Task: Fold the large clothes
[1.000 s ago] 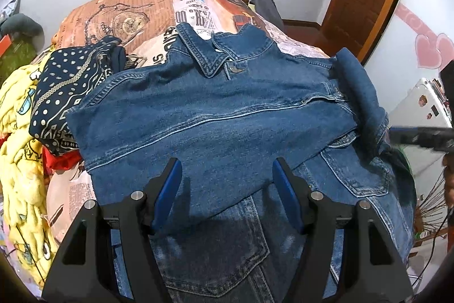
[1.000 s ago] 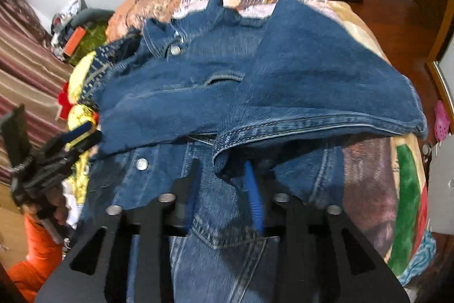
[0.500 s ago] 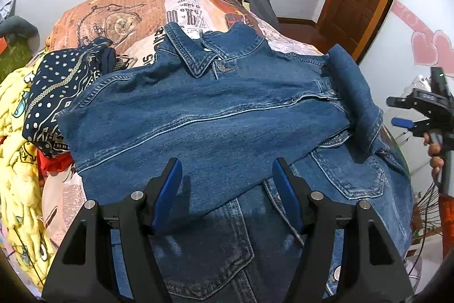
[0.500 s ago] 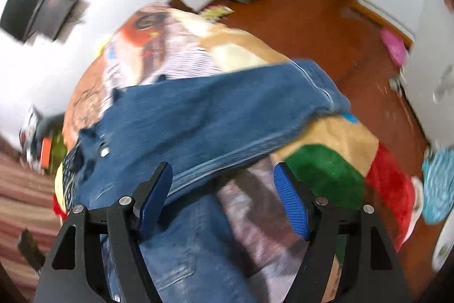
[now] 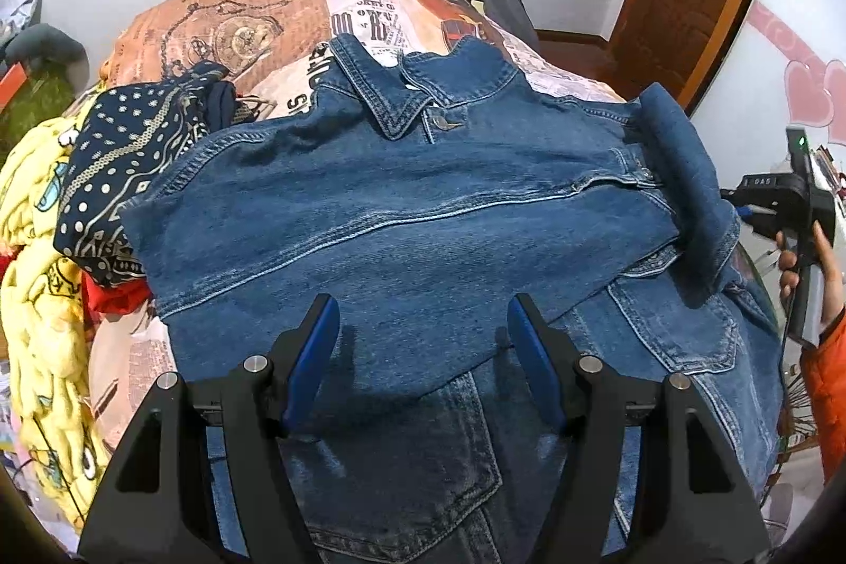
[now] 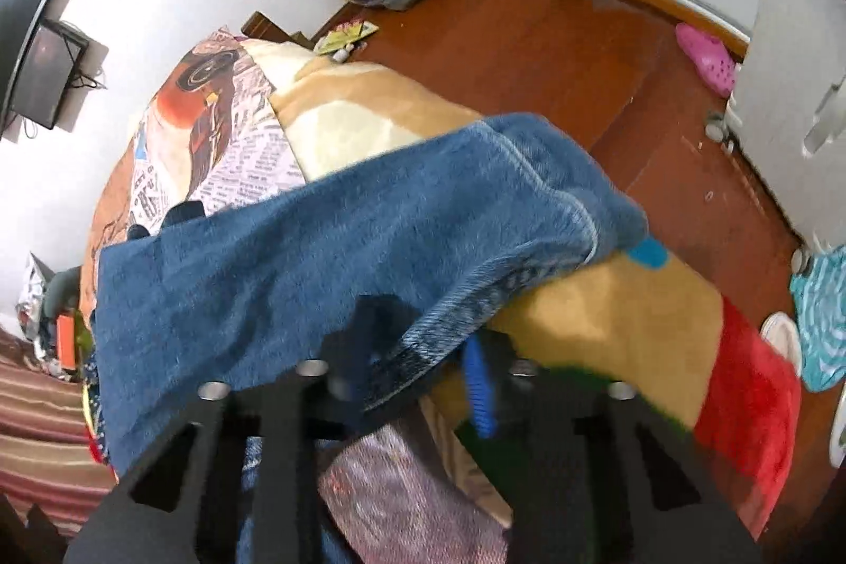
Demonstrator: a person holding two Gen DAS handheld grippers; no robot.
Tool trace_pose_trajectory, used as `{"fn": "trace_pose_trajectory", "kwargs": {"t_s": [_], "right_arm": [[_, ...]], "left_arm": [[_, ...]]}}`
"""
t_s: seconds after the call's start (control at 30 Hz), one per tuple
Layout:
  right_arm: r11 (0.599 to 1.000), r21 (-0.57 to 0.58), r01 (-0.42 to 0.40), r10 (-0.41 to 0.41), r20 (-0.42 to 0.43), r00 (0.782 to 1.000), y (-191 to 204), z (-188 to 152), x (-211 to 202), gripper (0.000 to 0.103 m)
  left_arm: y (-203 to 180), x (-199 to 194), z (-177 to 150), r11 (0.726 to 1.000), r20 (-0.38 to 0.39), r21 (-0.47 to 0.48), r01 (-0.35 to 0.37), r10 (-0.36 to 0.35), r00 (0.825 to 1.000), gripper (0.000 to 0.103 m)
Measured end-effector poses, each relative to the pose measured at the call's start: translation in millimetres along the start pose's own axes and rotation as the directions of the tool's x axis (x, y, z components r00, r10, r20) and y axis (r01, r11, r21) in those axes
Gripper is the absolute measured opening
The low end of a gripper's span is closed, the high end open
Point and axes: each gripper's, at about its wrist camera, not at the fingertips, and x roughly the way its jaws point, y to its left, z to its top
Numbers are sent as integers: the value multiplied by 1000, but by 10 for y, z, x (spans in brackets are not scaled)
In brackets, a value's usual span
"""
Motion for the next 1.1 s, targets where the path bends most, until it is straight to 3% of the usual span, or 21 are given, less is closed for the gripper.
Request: {"fn": "trace_pose_trajectory", "kwargs": {"t_s": [0.17,0.3,0.43,0.63,0.77,0.9,1.1], "right_arm": [[991,-135,6,11,128,992,362,68,-400,10],[964,-258,-56,109,194,975,839,57,-796,9],[900,-413,-140,238,197,951,1458,-85,-1134,9],[762,-563,-318,404,29,914,2401,-478,-1259,7],[677,-604,-421,438,-129,890,2895,-860,-1091,7],[627,-634,-452,383,-254,888,3224,-1324,-723,7],[612,-658,-440,209,-402,892,3307,-1932,-32,8]], "left_arm": [[23,-50,-1,1000,17,1,0,0,1000,65],[52,-106,3,1000,35,-1,-5,5,999,65],[118,-201,2,1000,58,-11,-2,3,998,65],[332,-415,-24,999,105,-53,-14,19,994,65],[535,-558,-90,995,130,-95,-24,36,991,65],[761,-673,-212,989,139,-141,-41,60,988,68],[1072,-707,-521,977,92,-203,-67,87,992,68]]}}
